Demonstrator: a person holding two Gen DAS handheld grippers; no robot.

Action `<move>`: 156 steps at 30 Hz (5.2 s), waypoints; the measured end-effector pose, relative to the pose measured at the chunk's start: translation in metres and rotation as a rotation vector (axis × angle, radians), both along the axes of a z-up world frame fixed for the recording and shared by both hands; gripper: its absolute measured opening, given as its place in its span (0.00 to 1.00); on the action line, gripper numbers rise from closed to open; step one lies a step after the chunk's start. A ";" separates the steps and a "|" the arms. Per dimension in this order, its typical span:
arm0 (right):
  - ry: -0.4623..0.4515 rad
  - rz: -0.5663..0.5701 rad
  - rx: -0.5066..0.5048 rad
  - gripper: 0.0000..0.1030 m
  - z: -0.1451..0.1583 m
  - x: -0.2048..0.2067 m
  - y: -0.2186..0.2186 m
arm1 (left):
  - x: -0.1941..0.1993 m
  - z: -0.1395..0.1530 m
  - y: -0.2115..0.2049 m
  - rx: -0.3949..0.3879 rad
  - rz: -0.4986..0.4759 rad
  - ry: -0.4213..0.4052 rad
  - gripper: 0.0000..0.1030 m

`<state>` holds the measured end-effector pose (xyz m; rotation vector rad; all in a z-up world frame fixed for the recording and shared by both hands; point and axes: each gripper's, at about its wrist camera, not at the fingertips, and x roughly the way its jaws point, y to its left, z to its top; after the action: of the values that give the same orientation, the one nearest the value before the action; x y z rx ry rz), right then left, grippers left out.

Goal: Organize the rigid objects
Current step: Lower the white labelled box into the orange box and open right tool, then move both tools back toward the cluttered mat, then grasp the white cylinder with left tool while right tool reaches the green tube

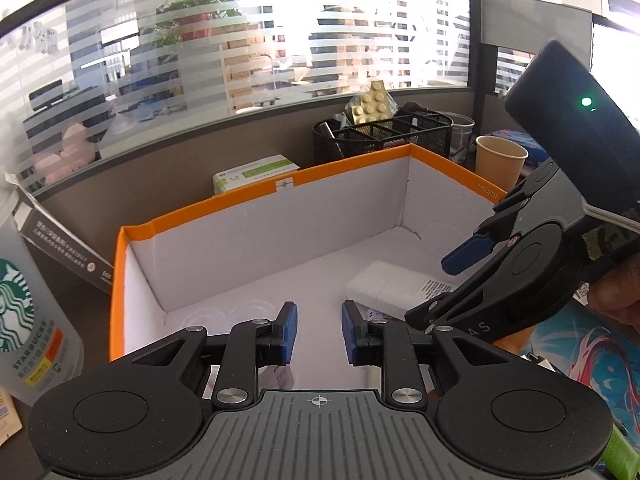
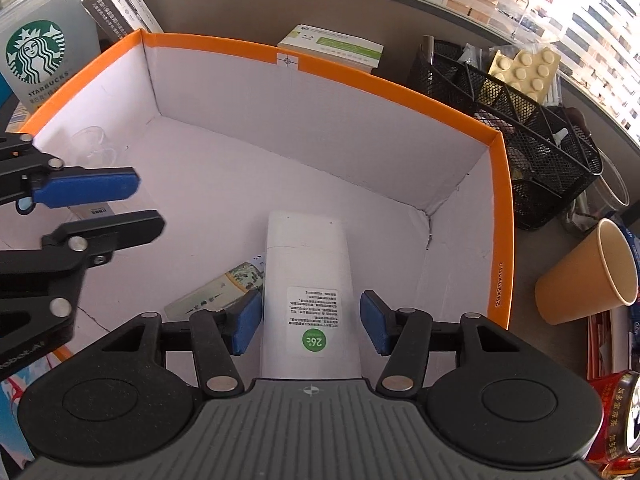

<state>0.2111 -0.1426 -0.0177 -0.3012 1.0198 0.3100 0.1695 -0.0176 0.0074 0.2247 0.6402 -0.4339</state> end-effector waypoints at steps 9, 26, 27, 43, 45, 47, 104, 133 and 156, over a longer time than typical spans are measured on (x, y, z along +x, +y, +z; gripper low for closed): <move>-0.077 -0.012 -0.034 0.59 0.025 -0.018 0.007 | -0.026 0.021 0.010 0.002 0.022 -0.049 0.29; -0.434 0.019 -0.026 0.86 0.099 -0.142 -0.010 | -0.107 0.073 0.016 -0.051 0.035 -0.240 0.95; -0.452 0.012 -0.013 0.86 0.099 -0.151 -0.014 | -0.111 0.071 0.015 -0.053 0.034 -0.238 0.96; -0.405 -0.147 0.110 0.35 -0.012 -0.233 -0.066 | -0.121 -0.003 -0.030 -0.039 -0.034 -0.052 0.98; -0.389 -0.153 0.135 0.33 -0.022 -0.234 -0.068 | -0.120 -0.006 -0.040 -0.034 -0.048 -0.043 0.98; -0.382 -0.159 0.148 0.33 -0.028 -0.232 -0.068 | -0.118 -0.011 -0.050 -0.026 -0.057 -0.032 0.98; -0.448 -0.151 0.173 0.24 -0.051 -0.258 -0.096 | -0.108 -0.057 -0.101 -0.061 -0.081 -0.001 0.27; -0.472 -0.186 0.168 0.09 -0.044 -0.260 -0.098 | -0.132 -0.042 -0.069 -0.127 -0.082 0.002 0.20; -0.411 -0.237 0.186 0.28 -0.058 -0.244 -0.110 | -0.125 -0.063 -0.069 -0.127 -0.106 0.071 0.20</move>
<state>-0.0333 -0.2529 -0.0761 -0.0678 0.6076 0.1187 0.0448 -0.0864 -0.0559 0.1231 0.6701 -0.5848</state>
